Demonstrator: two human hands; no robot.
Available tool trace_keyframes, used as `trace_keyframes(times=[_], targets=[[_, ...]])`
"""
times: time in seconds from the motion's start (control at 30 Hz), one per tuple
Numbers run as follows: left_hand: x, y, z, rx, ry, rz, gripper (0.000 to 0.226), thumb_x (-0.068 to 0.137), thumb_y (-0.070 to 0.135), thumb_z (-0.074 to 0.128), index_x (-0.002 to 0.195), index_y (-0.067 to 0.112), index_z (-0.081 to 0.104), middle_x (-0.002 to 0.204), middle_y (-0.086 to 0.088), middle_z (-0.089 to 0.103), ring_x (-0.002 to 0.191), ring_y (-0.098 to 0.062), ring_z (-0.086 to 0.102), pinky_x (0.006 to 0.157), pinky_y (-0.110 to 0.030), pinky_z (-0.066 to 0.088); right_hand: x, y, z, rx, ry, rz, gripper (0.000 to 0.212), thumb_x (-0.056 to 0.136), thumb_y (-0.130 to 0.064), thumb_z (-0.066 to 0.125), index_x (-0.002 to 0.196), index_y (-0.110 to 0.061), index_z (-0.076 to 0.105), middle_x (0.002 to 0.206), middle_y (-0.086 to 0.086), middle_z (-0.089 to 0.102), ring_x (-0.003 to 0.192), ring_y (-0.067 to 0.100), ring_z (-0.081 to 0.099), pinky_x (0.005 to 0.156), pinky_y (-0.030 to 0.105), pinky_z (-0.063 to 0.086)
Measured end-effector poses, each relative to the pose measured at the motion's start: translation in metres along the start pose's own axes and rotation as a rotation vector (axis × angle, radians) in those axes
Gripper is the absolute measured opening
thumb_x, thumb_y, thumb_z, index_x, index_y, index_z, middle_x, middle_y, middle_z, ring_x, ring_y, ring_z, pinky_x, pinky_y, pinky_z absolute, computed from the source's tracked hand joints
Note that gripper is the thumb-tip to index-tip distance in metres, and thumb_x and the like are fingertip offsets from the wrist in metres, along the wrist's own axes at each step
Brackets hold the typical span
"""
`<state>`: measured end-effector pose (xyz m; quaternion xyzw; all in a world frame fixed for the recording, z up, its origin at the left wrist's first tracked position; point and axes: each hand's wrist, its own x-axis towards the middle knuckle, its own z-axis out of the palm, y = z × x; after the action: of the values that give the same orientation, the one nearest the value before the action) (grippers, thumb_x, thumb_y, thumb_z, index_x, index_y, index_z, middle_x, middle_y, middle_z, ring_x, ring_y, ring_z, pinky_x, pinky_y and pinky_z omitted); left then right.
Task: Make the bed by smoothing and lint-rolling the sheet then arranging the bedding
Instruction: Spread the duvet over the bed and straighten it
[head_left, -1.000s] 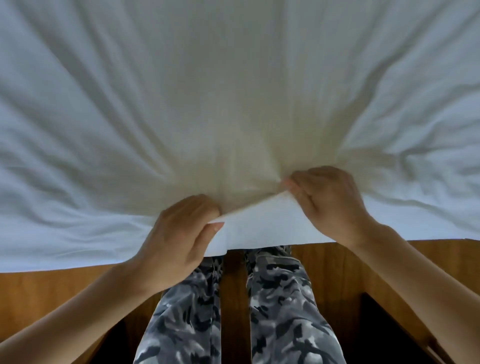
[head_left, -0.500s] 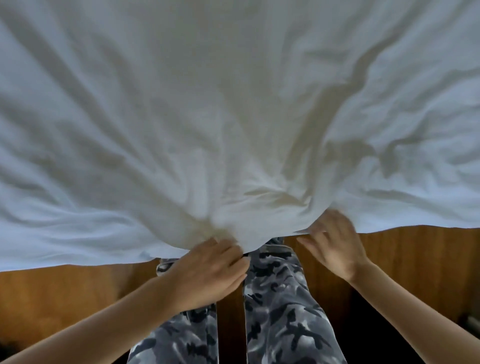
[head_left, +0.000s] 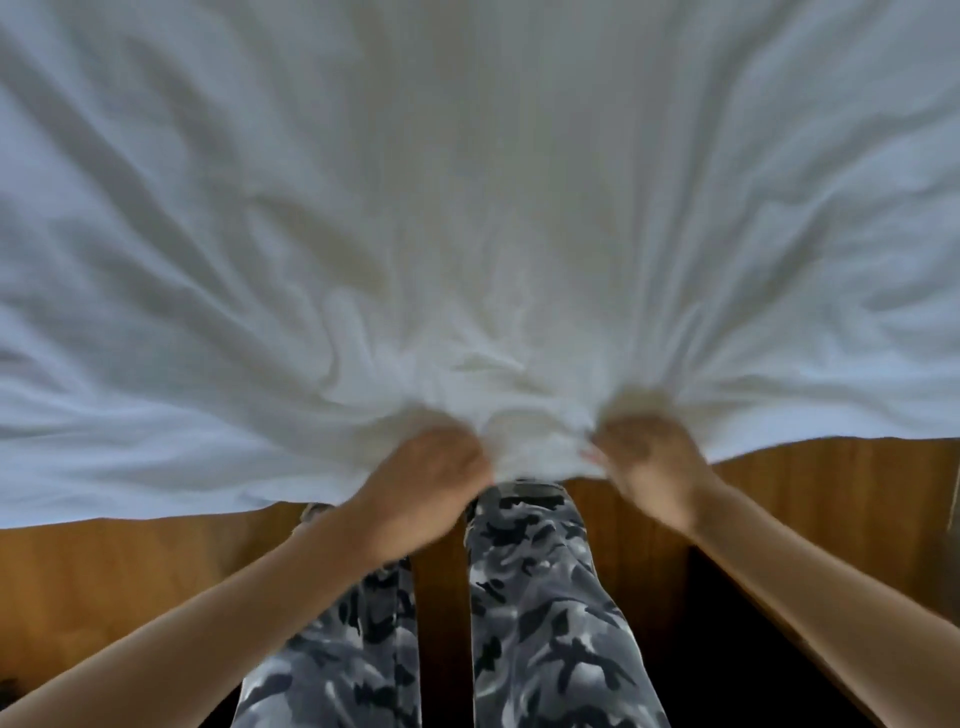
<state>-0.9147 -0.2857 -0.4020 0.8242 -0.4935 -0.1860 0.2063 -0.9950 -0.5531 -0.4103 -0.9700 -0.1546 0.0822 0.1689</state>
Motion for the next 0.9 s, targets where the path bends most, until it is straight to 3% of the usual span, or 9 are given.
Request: trace_keyframes(times=[0.13,0.23,0.33,0.4,0.47,0.53,0.6,0.7,0.9], targets=[[-0.038,0.028,0.003,-0.184,-0.142,0.170,0.013,0.075,0.016,0.070,0.069,0.017,0.058,0.065,0.007,0.055,0.056,-0.007,0.050,0.056,-0.020,0.050,-0.056,-0.009,-0.005,0.030,-0.151,-0.135,0.054,0.105,-0.034,0.033,0.061,-0.015,0.059,0.052,-0.006,0.050,0.041,0.013,0.047,0.042,0.023,0.046],[-0.025,0.020,-0.010,-0.077,-0.227,0.288,0.032,0.096,0.036,0.045,0.071,0.022,0.058,0.061,0.012,0.053,0.053,-0.005,0.047,0.052,-0.019,0.047,-0.049,-0.006,-0.011,-0.055,-0.310,-0.378,0.049,0.099,-0.053,0.042,0.065,-0.020,0.055,0.056,-0.008,0.048,0.048,0.011,0.044,0.047,0.025,0.046],[0.003,-0.001,-0.031,-0.121,0.118,0.208,0.019,0.097,0.025,0.053,0.082,0.016,0.056,0.077,0.002,0.063,0.069,-0.013,0.057,0.064,-0.025,0.050,0.001,-0.007,-0.022,-0.067,0.013,-0.198,0.038,0.099,-0.045,0.046,0.079,-0.014,0.057,0.068,0.001,0.059,0.057,0.016,0.052,0.053,0.026,0.046],[0.027,-0.030,-0.051,-0.039,0.405,0.024,0.009,0.097,0.018,0.054,0.098,0.011,0.057,0.104,-0.012,0.069,0.097,-0.026,0.062,0.087,-0.036,0.050,0.048,-0.006,-0.033,-0.099,0.262,-0.006,0.030,0.100,-0.038,0.047,0.105,-0.010,0.056,0.095,0.012,0.068,0.081,0.027,0.063,0.070,0.033,0.049],[0.046,-0.066,-0.069,0.148,0.503,-0.230,0.027,0.099,0.022,0.049,0.121,0.008,0.057,0.131,-0.022,0.057,0.124,-0.036,0.049,0.108,-0.043,0.035,0.099,-0.002,-0.041,-0.069,0.349,0.162,0.040,0.101,-0.039,0.044,0.129,-0.011,0.047,0.126,0.019,0.059,0.112,0.035,0.056,0.095,0.041,0.044],[0.051,-0.096,-0.069,0.287,0.456,-0.432,0.042,0.102,0.029,0.043,0.137,0.007,0.048,0.146,-0.026,0.041,0.137,-0.041,0.034,0.115,-0.049,0.024,0.144,-0.009,-0.038,-0.038,0.427,0.300,0.052,0.100,-0.043,0.039,0.142,-0.011,0.039,0.144,0.022,0.043,0.132,0.039,0.041,0.110,0.047,0.034],[0.045,-0.115,-0.054,0.342,0.319,-0.511,0.050,0.103,0.034,0.033,0.146,0.010,0.039,0.153,-0.026,0.030,0.142,-0.041,0.026,0.115,-0.056,0.021,0.173,-0.027,-0.018,-0.006,0.374,0.362,0.059,0.100,-0.047,0.034,0.147,-0.012,0.036,0.152,0.023,0.032,0.140,0.041,0.030,0.114,0.052,0.026],[0.033,-0.131,-0.033,0.358,0.148,-0.545,0.053,0.104,0.037,0.026,0.150,0.012,0.031,0.156,-0.024,0.022,0.145,-0.039,0.021,0.116,-0.058,0.017,0.185,-0.054,0.028,-0.095,0.070,0.362,0.059,0.100,-0.049,0.028,0.151,-0.017,0.029,0.156,0.023,0.021,0.145,0.039,0.019,0.117,0.054,0.018],[0.039,-0.132,-0.033,0.341,0.107,-0.566,0.056,0.101,0.037,0.032,0.151,0.014,0.028,0.157,-0.023,0.021,0.146,-0.038,0.021,0.116,-0.055,0.014,0.183,-0.044,0.038,-0.127,0.013,0.360,0.057,0.101,-0.046,0.025,0.152,-0.020,0.026,0.158,0.020,0.018,0.146,0.036,0.017,0.117,0.050,0.014]])
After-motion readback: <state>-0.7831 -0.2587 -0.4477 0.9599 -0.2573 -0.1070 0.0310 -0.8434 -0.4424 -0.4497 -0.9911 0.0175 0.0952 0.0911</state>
